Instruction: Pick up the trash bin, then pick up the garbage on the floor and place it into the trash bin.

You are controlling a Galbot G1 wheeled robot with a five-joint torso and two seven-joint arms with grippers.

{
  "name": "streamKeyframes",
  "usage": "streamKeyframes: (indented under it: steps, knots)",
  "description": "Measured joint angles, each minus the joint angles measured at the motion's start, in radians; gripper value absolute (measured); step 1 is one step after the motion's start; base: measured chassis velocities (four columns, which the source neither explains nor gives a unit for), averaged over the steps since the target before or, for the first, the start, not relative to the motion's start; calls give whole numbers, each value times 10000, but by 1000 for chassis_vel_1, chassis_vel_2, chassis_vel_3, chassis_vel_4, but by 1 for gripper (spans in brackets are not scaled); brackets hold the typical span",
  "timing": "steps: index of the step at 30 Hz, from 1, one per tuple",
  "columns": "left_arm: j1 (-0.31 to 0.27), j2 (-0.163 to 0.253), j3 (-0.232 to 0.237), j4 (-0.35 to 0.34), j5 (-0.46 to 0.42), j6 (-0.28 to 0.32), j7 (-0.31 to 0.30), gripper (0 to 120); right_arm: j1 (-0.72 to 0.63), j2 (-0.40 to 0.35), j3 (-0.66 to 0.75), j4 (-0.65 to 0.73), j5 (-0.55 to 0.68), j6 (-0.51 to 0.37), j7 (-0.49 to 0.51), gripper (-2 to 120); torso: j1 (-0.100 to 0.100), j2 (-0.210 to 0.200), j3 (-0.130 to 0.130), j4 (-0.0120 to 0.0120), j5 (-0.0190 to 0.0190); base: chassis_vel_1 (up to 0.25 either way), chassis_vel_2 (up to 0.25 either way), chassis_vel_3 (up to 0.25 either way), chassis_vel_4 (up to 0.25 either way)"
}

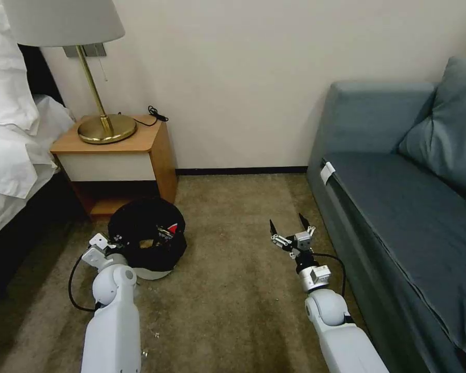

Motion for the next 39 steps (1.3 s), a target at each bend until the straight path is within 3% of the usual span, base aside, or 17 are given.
streamKeyframes:
  steps: [2,6,8,12,14,18,19,21,22,23,24,26,29,32,39]
  knots:
    - [44,-1,-23,-57,32,0,6,36,9,-5,6,-17,-42,11,0,100,0,0,0,0,1,0,0,0,0]
    - [72,-10,-34,-134,65,0,6,46,22,-6,17,-18,-48,11,0,100,0,-1,0,0,1,0,0,0,0]
    - [152,-24,-56,-333,141,2,4,59,20,-6,26,-31,-53,11,-1,100,0,0,0,0,1,0,0,0,0]
    - [326,-22,-26,-747,390,27,96,68,47,24,40,-63,-53,26,69,100,0,-1,0,-1,1,0,0,0,0]
    - [690,34,128,-1551,1015,-75,654,81,199,105,91,-68,-38,2,547,100,0,-1,0,2,1,0,0,0,0]
    - [874,77,267,-2092,1426,-157,1217,89,269,133,183,-14,-30,-70,730,100,0,0,0,1,3,0,0,0,0]
    - [950,132,435,-2471,1743,-211,1700,93,316,160,307,43,-36,-140,848,100,0,0,-1,1,0,0,0,0,0]
    - [962,217,679,-2783,2031,-262,2324,94,339,210,456,133,-73,-260,1040,100,0,0,0,0,3,0,0,0,0]
    - [962,217,679,-2783,2031,-262,2324,94,339,210,456,133,-73,-260,1040,100,0,0,0,0,3,0,0,0,0]
    - [925,294,904,-2878,2298,-311,2927,94,326,253,560,217,-79,-354,1196,100,0,-1,0,0,1,0,0,0,0]
    - [925,294,904,-2878,2298,-311,2927,94,326,253,560,217,-79,-354,1196,100,0,-1,0,0,1,0,0,0,0]
    - [809,383,1352,-2803,2705,-483,3631,94,210,323,730,415,-66,-543,1490,100,0,0,-1,1,3,0,0,0,0]
    - [769,418,1592,-2697,2765,-547,3766,94,163,335,803,462,-64,-569,1555,100,0,0,0,1,3,0,0,0,0]
    - [719,542,2567,-2287,2960,-740,4067,98,44,369,1011,536,-67,-518,1643,100,0,0,0,-3,1,0,0,0,0]
    - [773,621,3167,-2054,3140,-822,4188,97,-158,479,1157,746,-259,-465,1632,100,0,-1,0,-2,1,0,0,0,0]
